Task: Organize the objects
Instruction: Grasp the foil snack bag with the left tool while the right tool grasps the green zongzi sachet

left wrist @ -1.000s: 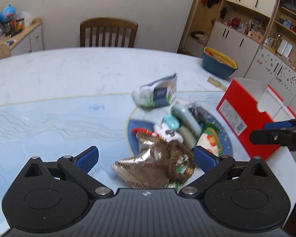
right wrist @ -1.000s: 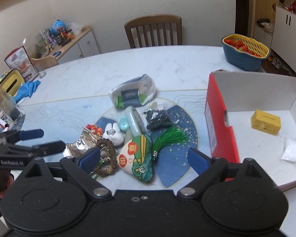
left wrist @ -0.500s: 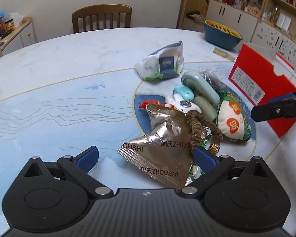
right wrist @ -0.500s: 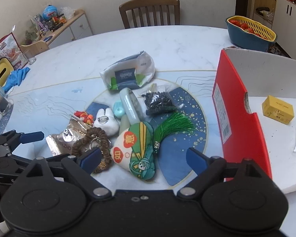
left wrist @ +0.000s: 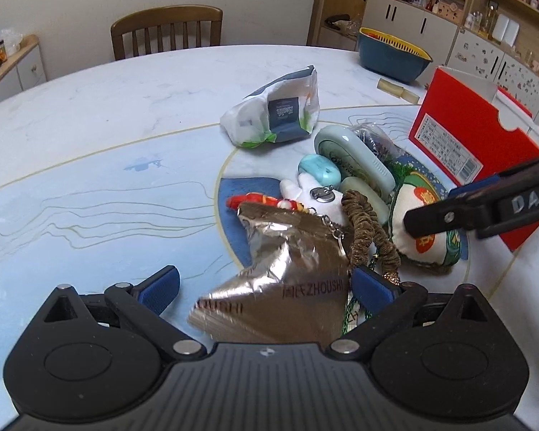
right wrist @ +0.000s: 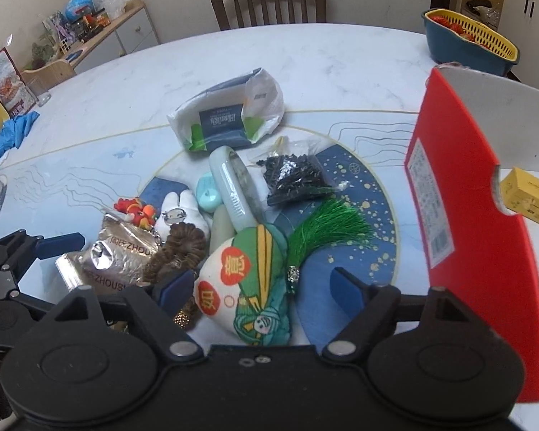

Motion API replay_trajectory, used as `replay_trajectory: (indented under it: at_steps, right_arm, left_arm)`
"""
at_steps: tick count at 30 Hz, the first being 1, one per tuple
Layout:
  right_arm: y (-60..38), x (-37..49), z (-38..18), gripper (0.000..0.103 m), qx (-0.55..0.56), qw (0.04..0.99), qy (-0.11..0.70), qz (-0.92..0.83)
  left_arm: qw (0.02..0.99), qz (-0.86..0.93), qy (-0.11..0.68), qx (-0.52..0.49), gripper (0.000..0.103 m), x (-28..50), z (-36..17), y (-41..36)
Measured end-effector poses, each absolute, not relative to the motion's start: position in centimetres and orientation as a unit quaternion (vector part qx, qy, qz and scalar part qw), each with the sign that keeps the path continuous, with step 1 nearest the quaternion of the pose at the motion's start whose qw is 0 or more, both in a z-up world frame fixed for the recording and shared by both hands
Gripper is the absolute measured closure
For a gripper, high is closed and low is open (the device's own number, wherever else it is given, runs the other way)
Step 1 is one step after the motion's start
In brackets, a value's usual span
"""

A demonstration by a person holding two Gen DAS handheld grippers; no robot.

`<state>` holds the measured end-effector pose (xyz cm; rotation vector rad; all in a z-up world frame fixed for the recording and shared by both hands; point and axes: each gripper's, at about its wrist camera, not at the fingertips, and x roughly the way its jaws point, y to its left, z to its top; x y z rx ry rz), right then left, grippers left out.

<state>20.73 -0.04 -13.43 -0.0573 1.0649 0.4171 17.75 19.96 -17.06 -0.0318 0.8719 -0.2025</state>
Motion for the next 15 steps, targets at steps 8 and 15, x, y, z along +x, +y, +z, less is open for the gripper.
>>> replay_trajectory:
  at_steps: [8,15]
  right_arm:
    - [0.2,20.8,-13.9,0.042,-0.012,0.834,0.511,0.207]
    - [-0.5,20.6,-13.5,0.048,0.006,0.838,0.508,0.199]
  left_arm:
    - [0.896,-0.112,0.426,-0.048,0.024,17.9,-16.8,20.3]
    - [0.89,-0.129,0.427,-0.091,0.052,17.9,-16.0,21.1]
